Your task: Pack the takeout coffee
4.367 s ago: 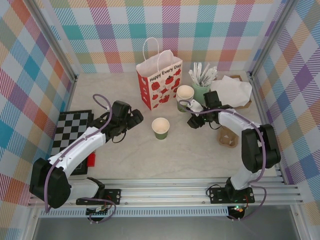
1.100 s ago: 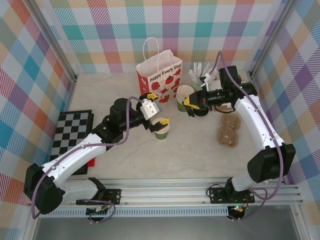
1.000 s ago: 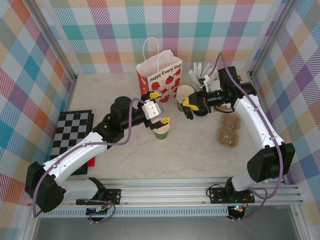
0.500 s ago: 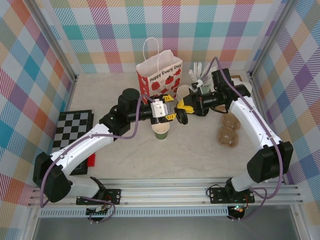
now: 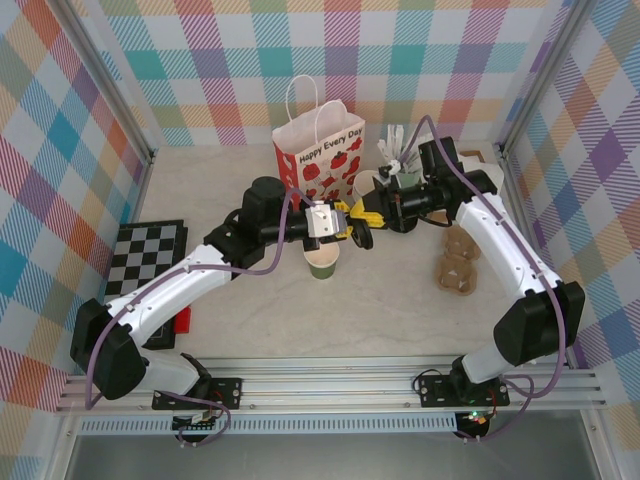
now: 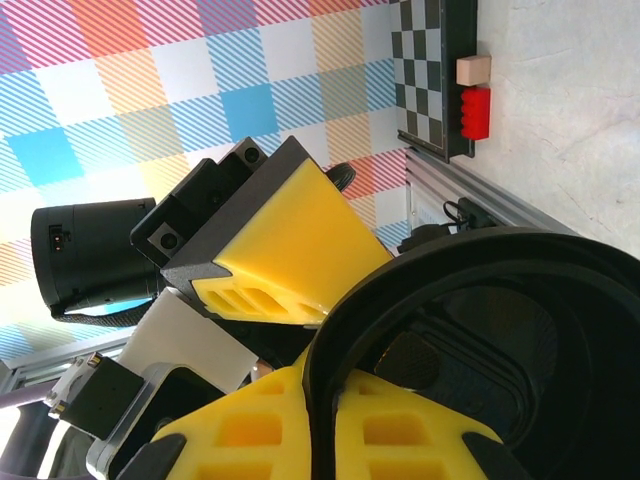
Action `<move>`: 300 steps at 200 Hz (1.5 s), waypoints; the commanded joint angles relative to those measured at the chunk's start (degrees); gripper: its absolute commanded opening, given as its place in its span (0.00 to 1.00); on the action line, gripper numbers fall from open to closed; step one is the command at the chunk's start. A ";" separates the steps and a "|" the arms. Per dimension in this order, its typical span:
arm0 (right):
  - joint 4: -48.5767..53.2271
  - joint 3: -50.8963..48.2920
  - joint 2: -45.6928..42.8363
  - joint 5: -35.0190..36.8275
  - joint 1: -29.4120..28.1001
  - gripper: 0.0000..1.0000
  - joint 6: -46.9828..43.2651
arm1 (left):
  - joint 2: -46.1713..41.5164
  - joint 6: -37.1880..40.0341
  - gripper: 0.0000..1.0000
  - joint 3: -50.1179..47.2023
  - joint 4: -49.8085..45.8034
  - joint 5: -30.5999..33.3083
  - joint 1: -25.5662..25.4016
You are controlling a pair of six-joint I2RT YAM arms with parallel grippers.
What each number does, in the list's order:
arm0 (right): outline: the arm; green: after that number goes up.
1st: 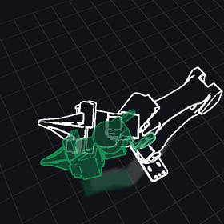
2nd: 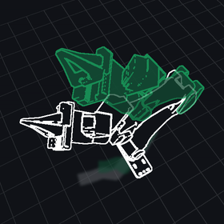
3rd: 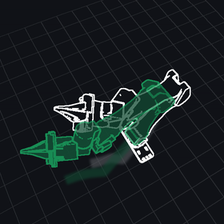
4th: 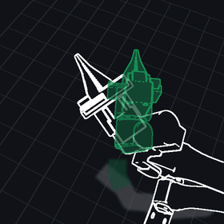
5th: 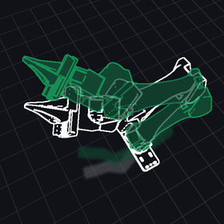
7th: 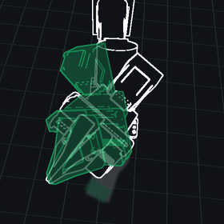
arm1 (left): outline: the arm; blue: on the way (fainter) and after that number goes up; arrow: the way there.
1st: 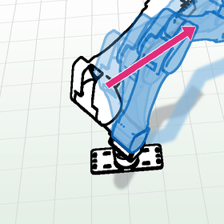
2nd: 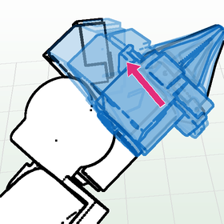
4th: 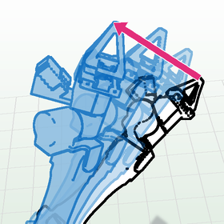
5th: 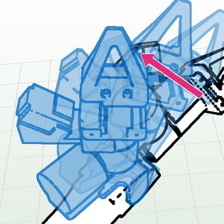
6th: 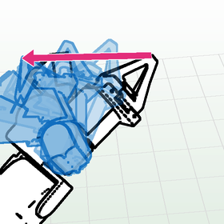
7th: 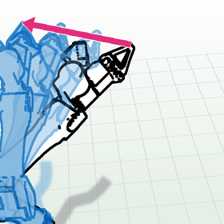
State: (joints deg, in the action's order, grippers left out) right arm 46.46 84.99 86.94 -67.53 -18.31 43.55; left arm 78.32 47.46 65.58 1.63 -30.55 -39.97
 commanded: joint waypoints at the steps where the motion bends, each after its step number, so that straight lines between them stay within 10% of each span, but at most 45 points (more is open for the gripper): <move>1: -1.75 -1.11 0.75 -1.78 -1.77 0.00 1.00 | 0.54 0.97 0.33 2.03 1.45 -1.80 -1.81; 82: -2.81 -1.78 -0.02 -0.90 -2.31 0.00 2.39 | 0.34 1.98 0.04 2.11 0.07 -0.31 -2.31; 98: -2.19 -0.87 -0.32 0.52 -2.21 0.15 2.19 | -0.13 1.06 0.00 1.29 1.28 2.19 -2.30; 130: -2.34 1.46 -2.04 6.54 -0.49 0.73 0.63 | -1.04 -5.50 0.00 -0.04 1.63 7.26 -2.27; 160: -2.60 2.89 -5.64 17.56 0.46 1.00 -6.97 | -3.93 -18.24 0.00 -3.44 -3.30 13.62 -2.31; 196: -17.81 -8.90 -15.15 38.03 0.42 1.00 -11.13 | -11.97 -41.45 0.00 -4.59 -14.60 30.50 -2.10; 228: -34.18 -19.69 -17.11 39.75 0.11 1.00 -14.99 | -7.90 -56.88 0.00 6.13 -41.22 37.44 -1.15; 300: -45.28 -28.84 -12.23 40.01 -5.96 1.00 -24.43 | 7.46 -80.19 0.00 21.93 -64.80 31.30 0.61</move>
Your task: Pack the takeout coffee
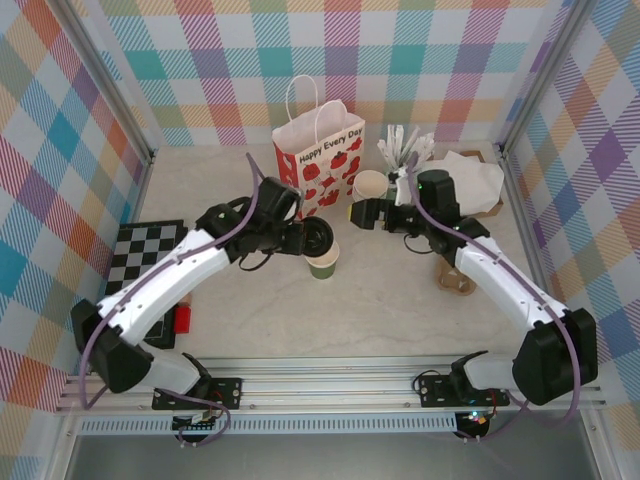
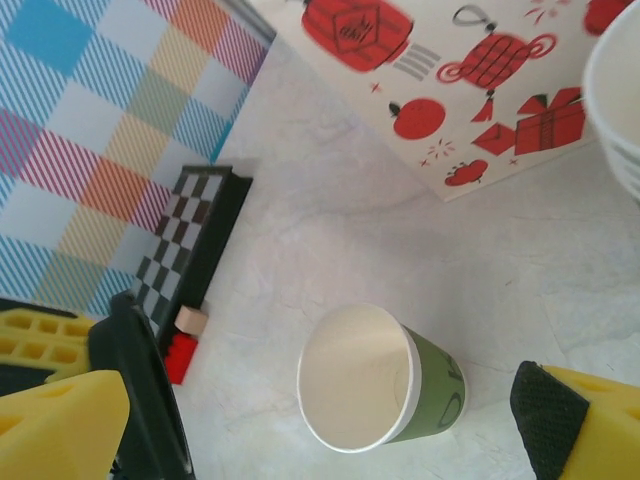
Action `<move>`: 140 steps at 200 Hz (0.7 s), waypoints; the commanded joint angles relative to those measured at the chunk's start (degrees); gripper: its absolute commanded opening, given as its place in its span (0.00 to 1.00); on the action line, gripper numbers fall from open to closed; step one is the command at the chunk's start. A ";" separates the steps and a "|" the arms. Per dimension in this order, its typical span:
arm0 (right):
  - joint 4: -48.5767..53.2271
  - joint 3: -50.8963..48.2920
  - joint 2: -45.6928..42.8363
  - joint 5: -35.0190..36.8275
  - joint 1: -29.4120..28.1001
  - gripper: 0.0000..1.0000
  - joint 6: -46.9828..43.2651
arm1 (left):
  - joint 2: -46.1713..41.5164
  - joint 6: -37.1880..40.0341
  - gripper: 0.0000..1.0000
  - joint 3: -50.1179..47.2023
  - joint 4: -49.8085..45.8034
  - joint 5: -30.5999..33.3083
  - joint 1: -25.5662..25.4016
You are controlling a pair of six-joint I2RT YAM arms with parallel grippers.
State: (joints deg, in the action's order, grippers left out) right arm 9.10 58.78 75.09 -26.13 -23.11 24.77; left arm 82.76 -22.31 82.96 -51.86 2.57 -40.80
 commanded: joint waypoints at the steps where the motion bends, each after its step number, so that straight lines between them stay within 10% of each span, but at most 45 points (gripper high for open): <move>1: -8.07 -2.89 -0.38 -1.56 -1.15 1.00 -5.72 | 3.15 -10.54 0.00 4.79 -11.55 -2.02 1.52; 140: -4.70 -4.60 11.87 -5.64 -4.48 0.79 3.04 | 22.70 -16.64 0.00 19.72 -21.06 -8.59 4.67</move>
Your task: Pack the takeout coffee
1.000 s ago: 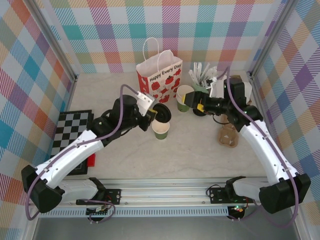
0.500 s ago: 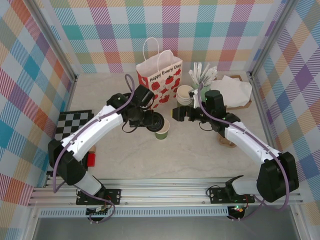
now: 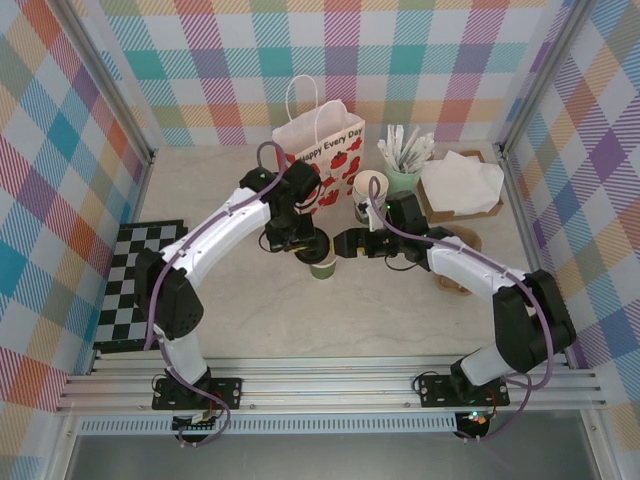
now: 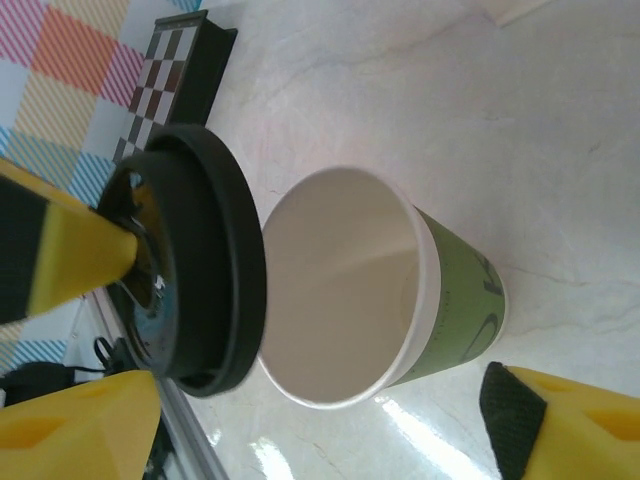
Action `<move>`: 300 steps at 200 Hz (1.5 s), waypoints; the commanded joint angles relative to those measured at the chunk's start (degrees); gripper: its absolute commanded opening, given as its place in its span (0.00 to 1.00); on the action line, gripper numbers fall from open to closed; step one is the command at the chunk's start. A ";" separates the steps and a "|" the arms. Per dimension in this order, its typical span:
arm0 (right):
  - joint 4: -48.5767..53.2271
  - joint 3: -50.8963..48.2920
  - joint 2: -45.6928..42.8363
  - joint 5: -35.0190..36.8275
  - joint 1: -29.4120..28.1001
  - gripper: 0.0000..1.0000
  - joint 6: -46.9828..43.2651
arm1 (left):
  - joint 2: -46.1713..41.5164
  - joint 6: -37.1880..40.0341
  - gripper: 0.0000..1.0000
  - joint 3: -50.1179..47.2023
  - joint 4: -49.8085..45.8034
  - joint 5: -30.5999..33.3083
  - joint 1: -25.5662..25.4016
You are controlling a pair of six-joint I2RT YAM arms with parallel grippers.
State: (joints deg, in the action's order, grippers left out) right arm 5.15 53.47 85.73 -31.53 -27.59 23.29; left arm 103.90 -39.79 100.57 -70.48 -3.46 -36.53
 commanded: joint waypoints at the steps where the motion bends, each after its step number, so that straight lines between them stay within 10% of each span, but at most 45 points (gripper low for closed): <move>1: -0.75 0.69 1.29 -0.35 -0.05 0.79 4.64 | 1.70 0.90 0.00 2.14 -2.54 -2.53 0.41; 300: 4.32 4.00 4.93 -2.73 -0.40 0.53 8.69 | 9.55 5.33 0.00 8.28 -2.20 -5.85 2.21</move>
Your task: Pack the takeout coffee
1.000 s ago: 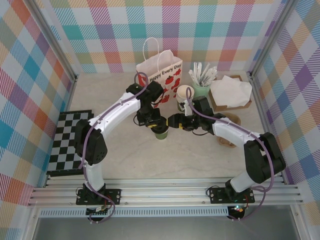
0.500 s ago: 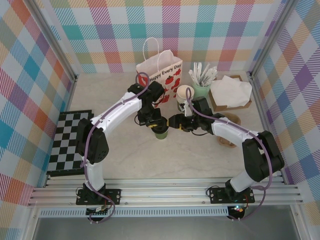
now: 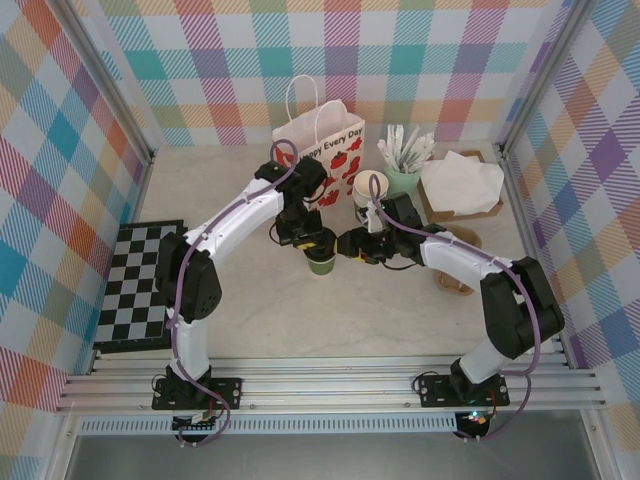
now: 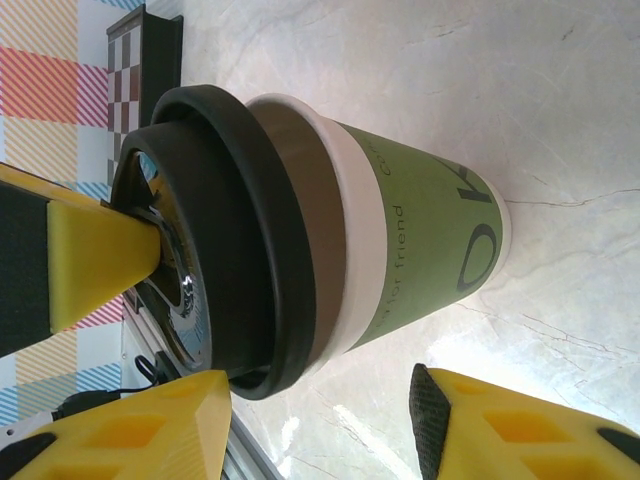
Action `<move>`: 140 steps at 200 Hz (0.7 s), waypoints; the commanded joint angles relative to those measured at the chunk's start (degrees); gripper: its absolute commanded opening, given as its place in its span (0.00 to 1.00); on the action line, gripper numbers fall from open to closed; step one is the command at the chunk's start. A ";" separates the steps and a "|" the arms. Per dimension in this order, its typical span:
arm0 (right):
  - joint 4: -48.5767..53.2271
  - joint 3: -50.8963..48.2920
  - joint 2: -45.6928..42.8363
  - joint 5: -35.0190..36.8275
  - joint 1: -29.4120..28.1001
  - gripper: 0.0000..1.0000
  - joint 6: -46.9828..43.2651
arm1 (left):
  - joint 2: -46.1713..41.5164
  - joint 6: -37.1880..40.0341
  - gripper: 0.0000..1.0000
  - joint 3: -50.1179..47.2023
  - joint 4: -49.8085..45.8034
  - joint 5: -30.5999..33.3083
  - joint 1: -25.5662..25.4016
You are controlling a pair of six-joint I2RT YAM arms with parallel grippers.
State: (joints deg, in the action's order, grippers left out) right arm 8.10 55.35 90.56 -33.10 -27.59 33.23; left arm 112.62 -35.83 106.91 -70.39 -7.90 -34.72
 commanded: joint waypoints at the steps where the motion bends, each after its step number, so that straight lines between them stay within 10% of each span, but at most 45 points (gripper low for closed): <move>1: 1.34 2.13 0.07 -1.21 -0.38 0.53 -1.25 | 0.93 1.38 0.00 2.00 -2.34 -1.41 0.38; 140: 9.11 7.02 3.37 5.81 -1.05 0.40 -1.22 | 3.81 3.02 0.00 3.74 -4.61 0.81 0.71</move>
State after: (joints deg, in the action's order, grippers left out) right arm 13.69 59.70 92.18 -29.06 -27.92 33.17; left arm 115.18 -34.26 109.78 -73.34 -7.86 -34.65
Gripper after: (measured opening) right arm 0.411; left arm 0.049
